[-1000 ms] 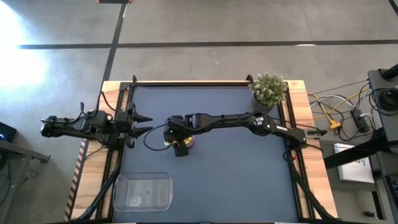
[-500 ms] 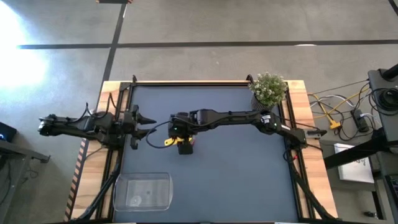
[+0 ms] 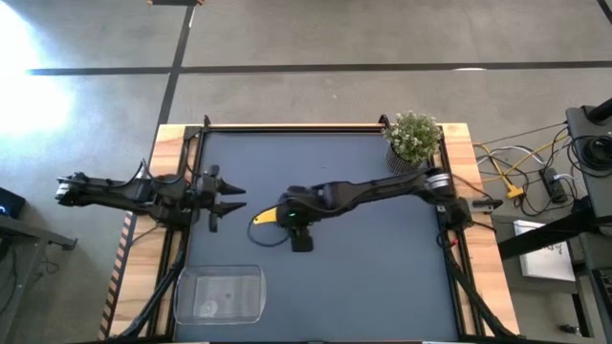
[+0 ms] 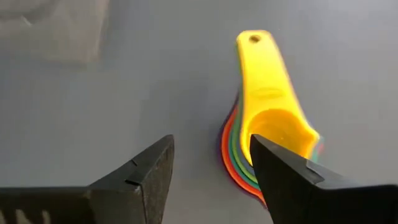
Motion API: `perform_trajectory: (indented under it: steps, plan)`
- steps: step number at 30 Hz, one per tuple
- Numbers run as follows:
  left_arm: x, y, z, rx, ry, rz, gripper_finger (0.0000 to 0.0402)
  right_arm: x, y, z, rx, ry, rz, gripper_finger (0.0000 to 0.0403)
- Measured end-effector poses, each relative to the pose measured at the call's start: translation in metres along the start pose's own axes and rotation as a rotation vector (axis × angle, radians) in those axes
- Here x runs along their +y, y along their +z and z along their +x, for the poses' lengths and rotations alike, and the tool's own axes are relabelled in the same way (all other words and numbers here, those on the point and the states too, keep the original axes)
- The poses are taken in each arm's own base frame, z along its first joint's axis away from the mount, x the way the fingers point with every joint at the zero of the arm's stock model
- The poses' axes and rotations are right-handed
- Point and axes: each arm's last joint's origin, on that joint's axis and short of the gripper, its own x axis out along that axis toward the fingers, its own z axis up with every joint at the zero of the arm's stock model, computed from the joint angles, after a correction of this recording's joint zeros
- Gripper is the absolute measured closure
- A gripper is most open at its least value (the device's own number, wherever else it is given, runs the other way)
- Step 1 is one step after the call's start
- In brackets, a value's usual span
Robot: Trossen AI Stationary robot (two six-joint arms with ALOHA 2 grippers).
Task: Nest measuring cups in basket
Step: Put the nested measuring cups into the transparent bin
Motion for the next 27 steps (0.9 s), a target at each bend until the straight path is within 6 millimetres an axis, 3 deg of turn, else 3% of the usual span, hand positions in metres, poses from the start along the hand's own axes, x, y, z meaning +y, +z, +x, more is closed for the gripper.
perform_trajectory:
  steps: [4, 12, 19, 27]
  plan:
    - [-0.001, 0.002, 0.005, -0.009, -0.002, -0.054, 0.0244, 0.012, -0.02, -0.027, -0.191, 0.009, 0.028, 0.0214]
    - [-0.004, -0.003, 0.02, 0.051, 0.009, -0.041, 0.0244, 0.065, -0.074, -0.07, -0.592, 0.027, -0.012, 0.0219]
    - [-0.007, 0.0, 0.031, 0.158, 0.028, -0.013, 0.024, 0.101, -0.119, -0.07, -0.712, -0.027, -0.003, 0.0218]
    - [-0.016, 0.003, 0.057, 0.339, -0.039, 0.064, 0.0174, 0.113, -0.129, -0.067, -0.716, -0.003, -0.013, 0.0218]
